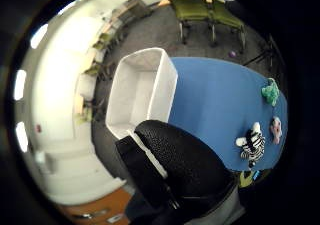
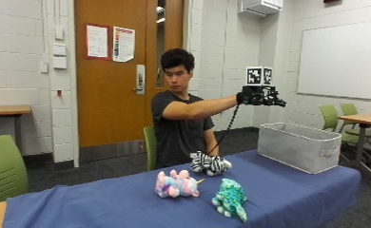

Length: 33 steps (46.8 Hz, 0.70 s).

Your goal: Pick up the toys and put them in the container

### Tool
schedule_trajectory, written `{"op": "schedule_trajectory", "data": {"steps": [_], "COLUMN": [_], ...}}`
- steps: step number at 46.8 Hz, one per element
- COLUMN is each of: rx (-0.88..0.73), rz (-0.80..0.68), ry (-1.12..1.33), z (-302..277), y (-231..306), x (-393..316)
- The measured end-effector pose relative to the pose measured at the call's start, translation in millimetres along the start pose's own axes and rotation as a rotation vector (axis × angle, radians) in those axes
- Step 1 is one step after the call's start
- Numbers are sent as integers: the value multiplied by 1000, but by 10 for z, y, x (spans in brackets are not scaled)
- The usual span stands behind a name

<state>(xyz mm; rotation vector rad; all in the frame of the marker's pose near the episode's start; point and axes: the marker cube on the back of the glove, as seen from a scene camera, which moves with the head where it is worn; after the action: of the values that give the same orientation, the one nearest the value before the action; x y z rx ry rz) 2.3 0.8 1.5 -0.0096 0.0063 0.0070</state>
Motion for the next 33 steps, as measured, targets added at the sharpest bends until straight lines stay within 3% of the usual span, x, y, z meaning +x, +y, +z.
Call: {"op": "schedule_trajectory", "data": {"steps": [24, 33], "rx": [5, 10], "rz": [27, 30], "ry": [0, 5], "z": [60, 68], "y": [63, 267], "x": [210, 760]}}
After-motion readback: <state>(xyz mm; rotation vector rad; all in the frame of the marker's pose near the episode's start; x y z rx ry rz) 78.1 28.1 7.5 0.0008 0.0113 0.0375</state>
